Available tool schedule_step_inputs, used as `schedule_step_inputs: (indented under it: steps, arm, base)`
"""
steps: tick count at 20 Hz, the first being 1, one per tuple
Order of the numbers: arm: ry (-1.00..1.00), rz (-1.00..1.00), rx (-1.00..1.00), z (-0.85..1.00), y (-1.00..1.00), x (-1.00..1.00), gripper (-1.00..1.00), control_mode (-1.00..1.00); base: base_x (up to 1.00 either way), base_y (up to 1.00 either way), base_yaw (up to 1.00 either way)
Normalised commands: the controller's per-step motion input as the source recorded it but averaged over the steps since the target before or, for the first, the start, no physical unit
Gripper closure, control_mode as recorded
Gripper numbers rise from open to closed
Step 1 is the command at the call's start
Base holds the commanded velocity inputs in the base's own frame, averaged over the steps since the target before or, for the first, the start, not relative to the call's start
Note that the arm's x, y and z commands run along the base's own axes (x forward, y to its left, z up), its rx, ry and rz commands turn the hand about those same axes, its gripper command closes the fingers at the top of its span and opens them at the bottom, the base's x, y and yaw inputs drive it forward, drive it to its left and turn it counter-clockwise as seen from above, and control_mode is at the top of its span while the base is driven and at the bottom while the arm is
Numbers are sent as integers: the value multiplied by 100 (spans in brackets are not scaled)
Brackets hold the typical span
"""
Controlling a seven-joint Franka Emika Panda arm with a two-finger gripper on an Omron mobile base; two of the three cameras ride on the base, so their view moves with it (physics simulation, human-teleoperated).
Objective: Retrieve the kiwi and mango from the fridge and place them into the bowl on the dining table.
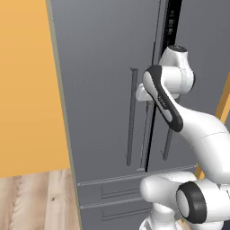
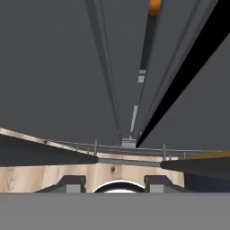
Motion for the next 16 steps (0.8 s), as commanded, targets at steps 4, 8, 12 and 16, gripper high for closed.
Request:
schedule_step_inputs:
  steps: [4,8,12,16]
  arm:
    - [-1,-1,0,0,0,-21,-100,-100]
    - [-11,-2,0,-1,-24,-58,-100,-100]
    - [-20,-2,0,-1,-13,-49,-100,-100]
    - [-22,0,0,-1,-4,-39,-100,-100]
  base:
    - [0,0,0]
    - [0,0,0]
    - [0,0,0]
    - [0,0,0]
